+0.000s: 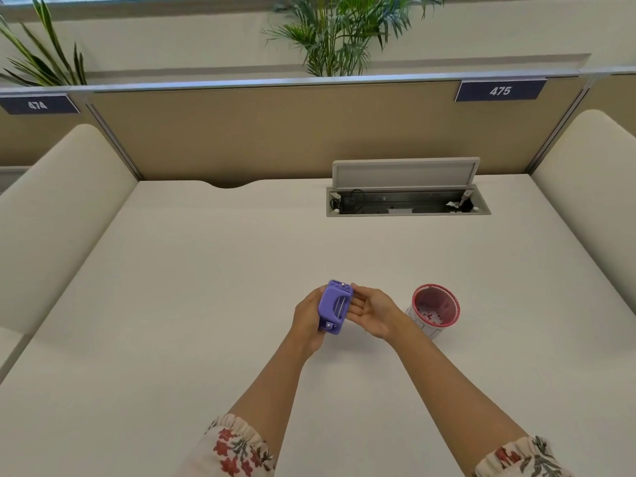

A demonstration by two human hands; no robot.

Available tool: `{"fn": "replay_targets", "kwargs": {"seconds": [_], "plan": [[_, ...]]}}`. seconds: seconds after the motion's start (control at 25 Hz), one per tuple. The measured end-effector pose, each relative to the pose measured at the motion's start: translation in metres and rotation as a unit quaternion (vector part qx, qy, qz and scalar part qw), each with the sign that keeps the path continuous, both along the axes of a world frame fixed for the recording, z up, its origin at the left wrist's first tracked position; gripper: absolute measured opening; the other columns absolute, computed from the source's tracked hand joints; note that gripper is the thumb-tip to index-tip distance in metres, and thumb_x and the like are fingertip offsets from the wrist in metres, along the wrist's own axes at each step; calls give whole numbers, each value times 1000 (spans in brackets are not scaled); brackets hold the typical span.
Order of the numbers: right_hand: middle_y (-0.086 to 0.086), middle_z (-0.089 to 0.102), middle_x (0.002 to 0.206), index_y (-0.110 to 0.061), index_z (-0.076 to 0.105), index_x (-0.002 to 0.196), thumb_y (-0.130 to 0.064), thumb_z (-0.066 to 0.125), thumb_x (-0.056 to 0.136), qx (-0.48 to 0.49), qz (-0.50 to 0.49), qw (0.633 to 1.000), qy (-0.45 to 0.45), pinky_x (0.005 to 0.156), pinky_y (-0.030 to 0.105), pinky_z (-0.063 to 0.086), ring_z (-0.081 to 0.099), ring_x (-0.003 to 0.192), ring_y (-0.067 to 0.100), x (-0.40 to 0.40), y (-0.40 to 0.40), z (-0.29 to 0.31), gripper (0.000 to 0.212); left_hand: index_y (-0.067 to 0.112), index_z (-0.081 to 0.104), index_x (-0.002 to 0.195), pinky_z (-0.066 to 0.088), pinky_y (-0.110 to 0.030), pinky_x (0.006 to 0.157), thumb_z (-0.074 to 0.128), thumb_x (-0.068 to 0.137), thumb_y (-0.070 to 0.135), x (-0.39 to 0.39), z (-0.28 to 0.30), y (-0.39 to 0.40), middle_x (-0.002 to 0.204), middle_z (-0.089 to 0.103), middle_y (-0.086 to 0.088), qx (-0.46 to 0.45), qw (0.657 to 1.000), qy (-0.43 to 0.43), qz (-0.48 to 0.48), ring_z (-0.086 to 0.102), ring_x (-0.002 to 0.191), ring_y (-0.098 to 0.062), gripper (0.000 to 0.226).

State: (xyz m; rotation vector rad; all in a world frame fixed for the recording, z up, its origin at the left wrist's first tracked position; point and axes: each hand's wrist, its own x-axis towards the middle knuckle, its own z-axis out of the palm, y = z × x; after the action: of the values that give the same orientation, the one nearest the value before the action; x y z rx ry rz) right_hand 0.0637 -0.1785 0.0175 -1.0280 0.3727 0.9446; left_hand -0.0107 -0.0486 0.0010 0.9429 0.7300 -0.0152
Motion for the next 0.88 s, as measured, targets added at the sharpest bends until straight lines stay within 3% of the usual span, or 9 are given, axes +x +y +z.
{"fn": "replay_targets", "kwargs": {"seconds": [0.16,0.24,0.32,0.44,0.52,0.56,0.68,0.8,0.88], "plan": [[15,77,88,2,69,103,-13,50,101,-1,-27,999,41,63,35,64,77,73,25,-1,-2,2,24,3,69,122,56,-32,74,61,96,21,-1,-1,-3,115,72,-13,5,1000,-20,9,68,96,-26,33],[13,77,83,0,68,100,-13,49,102,-45,-30,998,30,58,33,62,75,73,23,-3,2,2,23,6,74,114,57,-31,72,61,95,20,-1,1,-7,111,75,-11,0,1000,-12,-5,71,94,-23,26],[13,73,87,-1,66,95,-15,52,101,-107,-22,994,-7,65,34,60,70,77,25,-6,9,0,22,7,75,103,56,-28,65,66,87,10,-1,6,-12,99,75,-8,1,999,8,-52,72,79,-16,19],[18,70,93,-5,65,89,-21,58,96,-228,-26,968,-102,82,49,56,66,83,33,-10,16,-2,19,3,63,95,55,-27,59,66,66,-4,1,8,-22,87,62,-9,-12,997,7,-81,62,66,-9,30],[14,71,95,-11,62,84,-24,58,93,-297,-37,935,-189,75,46,58,66,82,30,-14,15,1,17,9,72,98,59,-34,61,66,89,12,0,10,-24,88,73,-9,-71,997,8,-34,68,77,-18,11],[10,70,95,-13,62,85,-23,56,92,-312,-49,922,-226,69,41,58,65,81,27,-17,15,3,14,13,73,99,59,-34,58,60,97,19,0,10,-23,89,75,-7,-78,997,15,-15,68,77,-20,15],[-1,64,91,-13,60,95,-16,51,94,-322,-87,892,-304,62,23,46,60,81,19,-28,14,5,10,15,70,96,50,-25,51,56,97,24,4,10,-19,91,67,-8,-58,998,20,-23,62,66,-18,17],[-3,68,91,-14,67,94,-17,52,96,-327,-61,874,-354,65,19,45,64,86,17,-33,12,7,15,18,77,92,55,-32,66,66,88,36,6,13,-20,89,73,-5,-52,998,-5,-44,67,76,-19,22],[-3,71,90,-17,70,94,-24,51,98,-324,-38,872,-364,68,21,48,67,86,17,-36,10,9,20,15,75,99,59,-37,71,53,98,45,7,11,-22,91,77,-9,-87,996,4,-16,71,80,-24,38]]}}
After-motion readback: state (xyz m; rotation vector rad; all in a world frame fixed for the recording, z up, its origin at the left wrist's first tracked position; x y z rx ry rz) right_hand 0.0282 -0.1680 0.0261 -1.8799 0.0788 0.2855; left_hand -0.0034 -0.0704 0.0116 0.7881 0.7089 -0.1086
